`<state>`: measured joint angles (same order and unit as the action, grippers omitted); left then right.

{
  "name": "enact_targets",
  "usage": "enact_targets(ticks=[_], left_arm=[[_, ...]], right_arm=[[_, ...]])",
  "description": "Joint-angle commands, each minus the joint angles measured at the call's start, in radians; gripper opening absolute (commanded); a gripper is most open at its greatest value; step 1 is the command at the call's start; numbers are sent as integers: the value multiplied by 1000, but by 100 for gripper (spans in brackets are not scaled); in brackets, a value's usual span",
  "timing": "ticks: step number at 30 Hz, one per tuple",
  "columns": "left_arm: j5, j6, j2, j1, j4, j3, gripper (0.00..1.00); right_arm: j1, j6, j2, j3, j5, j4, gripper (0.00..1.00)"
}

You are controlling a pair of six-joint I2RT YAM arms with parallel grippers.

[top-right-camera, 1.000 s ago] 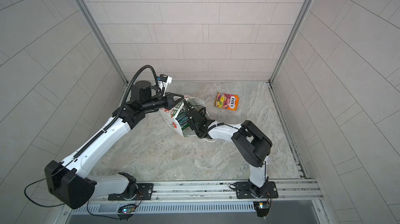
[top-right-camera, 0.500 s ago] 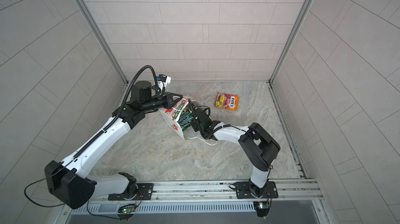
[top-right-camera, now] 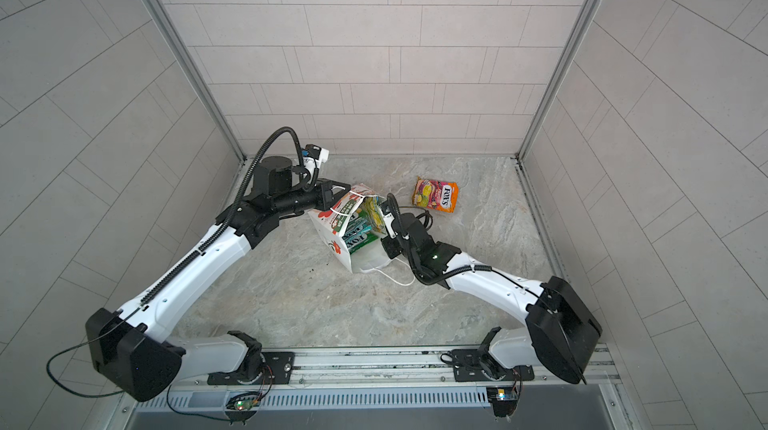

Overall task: Take the snacks out of the paper bag
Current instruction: 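Pull the yellow-striped packet out of the bag with the right gripper, then carry the yellow-striped packet beside the orange packet and release it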

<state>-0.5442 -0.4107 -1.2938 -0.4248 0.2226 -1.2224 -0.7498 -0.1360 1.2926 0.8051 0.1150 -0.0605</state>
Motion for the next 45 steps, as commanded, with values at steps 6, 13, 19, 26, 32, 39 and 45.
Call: enact_targets(ticks=[6, 13, 19, 26, 32, 39, 45], left_arm=[[3, 6, 14, 1, -15, -21, 0], [1, -1, 8, 1, -20, -21, 0], [21, -6, 11, 1, -20, -18, 0], [52, -18, 23, 1, -40, -1, 0], [49, -13, 28, 1, -47, 3, 0], [48, -10, 29, 2, -45, 2, 0], [50, -8, 30, 2, -44, 1, 0]], right_arm=[[0, -4, -259, -31, 44, 119, 0], [6, 5, -358, -3, 61, 225, 0], [12, 2, -376, 46, 84, 289, 0], [12, 1, -413, 113, 157, 362, 0], [12, 31, -449, 171, 226, 402, 0], [35, 47, -455, 245, 310, 445, 0], [204, 11, -413, 263, 287, 478, 0]])
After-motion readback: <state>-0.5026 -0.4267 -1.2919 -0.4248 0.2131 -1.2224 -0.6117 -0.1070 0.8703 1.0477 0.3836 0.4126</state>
